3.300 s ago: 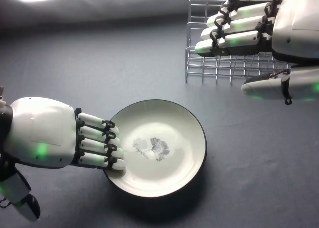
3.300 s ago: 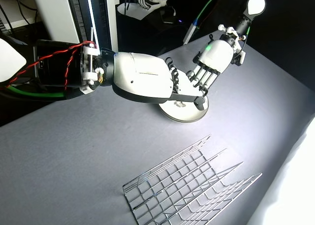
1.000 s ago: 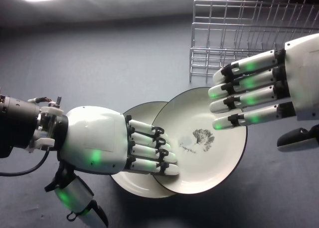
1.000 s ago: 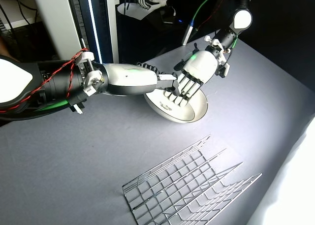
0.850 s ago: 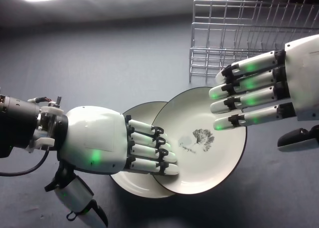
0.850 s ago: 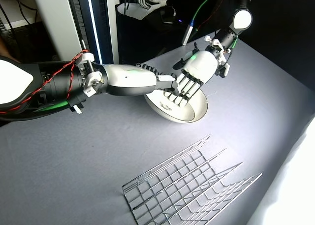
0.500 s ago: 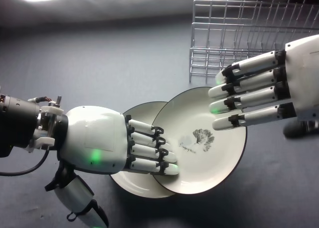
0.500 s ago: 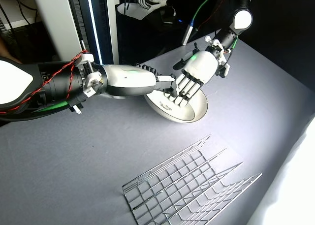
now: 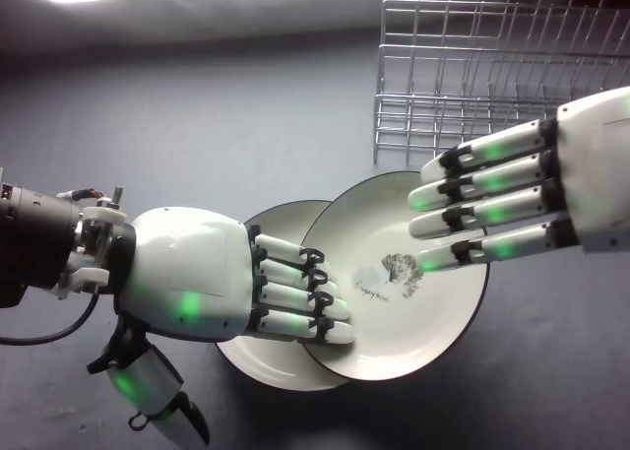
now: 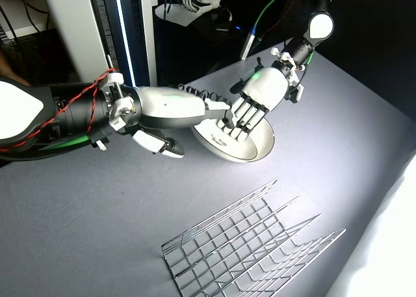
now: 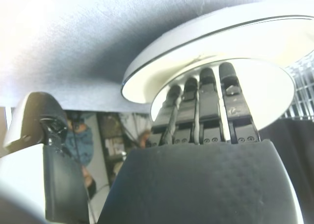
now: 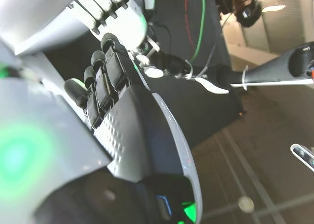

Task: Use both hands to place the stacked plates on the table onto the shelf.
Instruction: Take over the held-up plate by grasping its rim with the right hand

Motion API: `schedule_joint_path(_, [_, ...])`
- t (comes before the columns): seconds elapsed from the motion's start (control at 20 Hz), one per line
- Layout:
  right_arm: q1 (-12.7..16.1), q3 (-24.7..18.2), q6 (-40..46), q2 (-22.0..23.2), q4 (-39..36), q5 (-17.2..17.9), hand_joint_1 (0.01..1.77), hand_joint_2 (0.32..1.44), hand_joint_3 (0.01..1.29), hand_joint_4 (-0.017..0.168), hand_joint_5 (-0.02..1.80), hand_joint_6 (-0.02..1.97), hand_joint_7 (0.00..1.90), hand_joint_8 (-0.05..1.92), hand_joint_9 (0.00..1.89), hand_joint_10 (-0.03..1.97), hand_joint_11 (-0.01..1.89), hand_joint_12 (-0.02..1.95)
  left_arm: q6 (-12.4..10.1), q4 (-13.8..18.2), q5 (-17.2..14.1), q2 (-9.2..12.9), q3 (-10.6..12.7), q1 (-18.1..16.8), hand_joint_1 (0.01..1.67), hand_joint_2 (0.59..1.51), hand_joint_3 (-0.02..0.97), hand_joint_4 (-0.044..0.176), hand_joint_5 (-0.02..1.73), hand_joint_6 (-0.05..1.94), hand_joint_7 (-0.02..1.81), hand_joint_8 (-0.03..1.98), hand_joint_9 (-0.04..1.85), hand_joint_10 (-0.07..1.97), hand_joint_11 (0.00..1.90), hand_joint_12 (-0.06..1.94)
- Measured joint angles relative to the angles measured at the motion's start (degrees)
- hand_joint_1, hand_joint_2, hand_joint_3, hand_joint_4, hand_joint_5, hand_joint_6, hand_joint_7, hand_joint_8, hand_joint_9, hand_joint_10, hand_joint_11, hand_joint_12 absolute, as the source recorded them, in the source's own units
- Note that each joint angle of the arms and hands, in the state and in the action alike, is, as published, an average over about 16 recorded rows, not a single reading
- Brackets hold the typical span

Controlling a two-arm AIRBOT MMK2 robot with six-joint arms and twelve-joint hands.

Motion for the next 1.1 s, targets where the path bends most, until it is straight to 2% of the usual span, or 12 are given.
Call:
schedule_joint_path(0.4, [-1.48,-2.04,0.25,-1.89,2.90,-6.37,1.38,1.05,0.01,0.003,0.11,0.01,0.09,0.01,0.09,0.02,0.02,0.68,-0.30,0.10,-0.10,-0.26,0.47,-0.25,0.19,0.979,0.012,-0.009,0.00,-0.03,0.03,-0.01,0.10,0.00,0.03,0.34])
schedule_joint_path(0.75, [-2.93,-3.79,0.46,-2.87,5.13,-11.10,1.38,1.05,0.01,0.003,0.11,0.01,0.08,0.01,0.09,0.03,0.02,0.75,-0.57,0.31,-0.18,-0.50,0.88,-0.58,0.14,0.968,0.012,-0.009,0.00,-0.03,0.03,-0.01,0.11,-0.01,0.02,0.39])
schedule_joint_path(1.1, [-4.32,-4.47,0.56,-4.03,6.67,-14.15,1.35,1.06,0.01,0.003,0.11,0.01,0.09,0.01,0.10,0.03,0.02,0.90,-0.95,0.59,-0.23,-0.79,1.29,-1.00,0.13,0.970,0.012,-0.009,0.00,-0.03,0.03,-0.01,0.11,-0.01,0.02,0.39])
